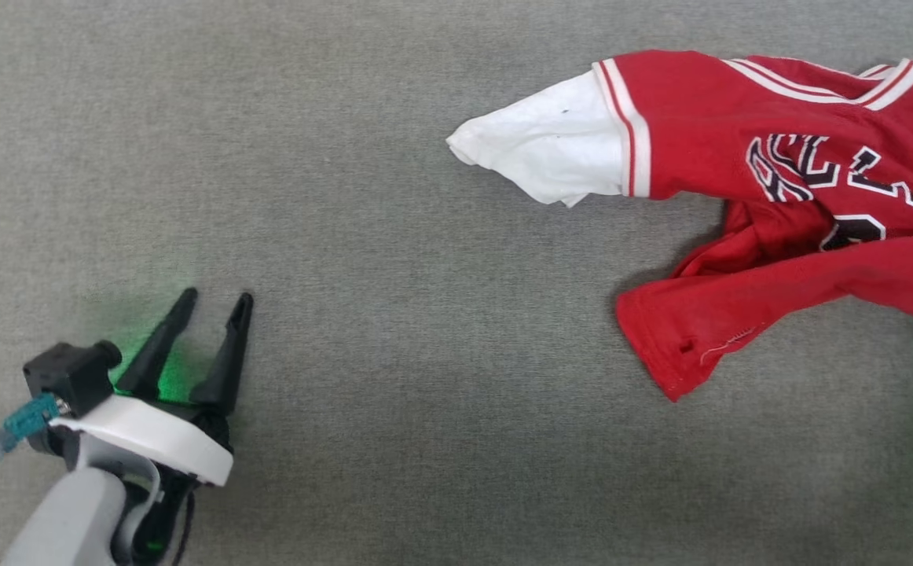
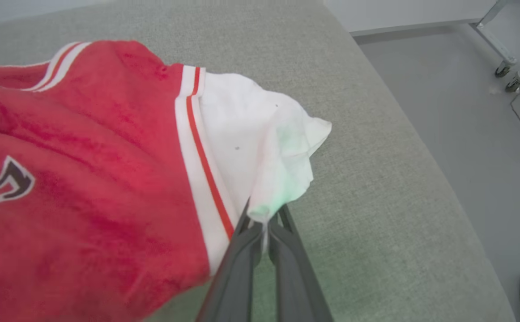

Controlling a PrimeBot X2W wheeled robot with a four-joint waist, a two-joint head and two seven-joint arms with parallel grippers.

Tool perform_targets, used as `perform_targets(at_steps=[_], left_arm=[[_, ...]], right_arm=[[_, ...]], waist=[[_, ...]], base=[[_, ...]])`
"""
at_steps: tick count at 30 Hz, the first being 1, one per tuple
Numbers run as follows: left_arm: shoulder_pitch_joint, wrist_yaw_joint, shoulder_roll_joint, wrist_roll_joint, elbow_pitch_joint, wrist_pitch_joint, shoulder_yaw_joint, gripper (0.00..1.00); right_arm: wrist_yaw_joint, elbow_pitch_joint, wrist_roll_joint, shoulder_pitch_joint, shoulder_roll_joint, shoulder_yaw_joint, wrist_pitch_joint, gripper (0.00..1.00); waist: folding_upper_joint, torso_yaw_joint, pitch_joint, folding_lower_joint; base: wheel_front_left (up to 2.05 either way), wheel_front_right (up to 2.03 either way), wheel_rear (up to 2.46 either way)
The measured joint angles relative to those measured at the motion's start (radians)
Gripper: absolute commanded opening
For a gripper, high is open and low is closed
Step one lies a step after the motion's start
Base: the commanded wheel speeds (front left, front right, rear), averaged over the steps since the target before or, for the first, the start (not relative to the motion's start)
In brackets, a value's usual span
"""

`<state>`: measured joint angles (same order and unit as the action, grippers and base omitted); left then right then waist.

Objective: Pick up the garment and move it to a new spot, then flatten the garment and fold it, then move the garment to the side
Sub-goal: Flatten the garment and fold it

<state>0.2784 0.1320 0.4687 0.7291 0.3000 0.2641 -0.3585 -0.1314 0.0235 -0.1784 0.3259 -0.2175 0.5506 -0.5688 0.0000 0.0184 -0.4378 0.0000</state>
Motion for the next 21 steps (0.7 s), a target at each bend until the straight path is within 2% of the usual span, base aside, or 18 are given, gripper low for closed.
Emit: perform_targets(at_steps=[1, 4, 7, 10, 15, 21], left_arm=[[0.0, 0.0, 0.0, 0.0, 0.0, 0.0, 0.0, 1.0], [0.038, 0.0, 0.056, -0.003, -0.033, 0.0, -0.041, 1.0], [0.12, 0.0, 0.149, -0.017, -0.082, -0.002, -0.125, 1.0], [0.251, 0.0, 0.239, -0.032, -0.154, -0.052, -0.224, 1.0], [0.499, 0.0, 0.308, 0.111, -0.247, -0.233, -0.407, 1.0], [0.768, 0.0, 0.332, 0.306, -0.163, -0.487, -0.604, 1.0]], right_arm=[[0.0, 0.0, 0.0, 0.0, 0.0, 0.0, 0.0, 1.0], [0.0, 0.021, 0.028, 0.002, 0.019, -0.001, 0.081, 1.0], [0.0, 0.008, 0.03, 0.001, 0.048, 0.002, 0.179, 1.0], [0.0, -0.037, 0.031, -0.016, 0.076, -0.015, 0.263, 1.0], [0.0, -0.115, 0.015, -0.044, 0.133, -0.103, 0.349, 1.0], [0.0, -0.12, -0.022, -0.05, 0.161, -0.215, 0.399, 1.0]], waist=[[0.0, 0.0, 0.0, 0.0], [0.0, -0.016, 0.007, 0.0], [0.0, -0.037, 0.017, 0.0], [0.0, -0.065, 0.023, 0.0], [0.0, -0.132, 0.018, 0.0], [0.0, -0.225, -0.021, 0.0]], base=[[0.0, 0.0, 0.0], [0.0, 0.0, 0.0], [0.0, 0.0, 0.0], [0.0, 0.0, 0.0], [0.0, 0.0, 0.0], [0.0, 0.0, 0.0]])
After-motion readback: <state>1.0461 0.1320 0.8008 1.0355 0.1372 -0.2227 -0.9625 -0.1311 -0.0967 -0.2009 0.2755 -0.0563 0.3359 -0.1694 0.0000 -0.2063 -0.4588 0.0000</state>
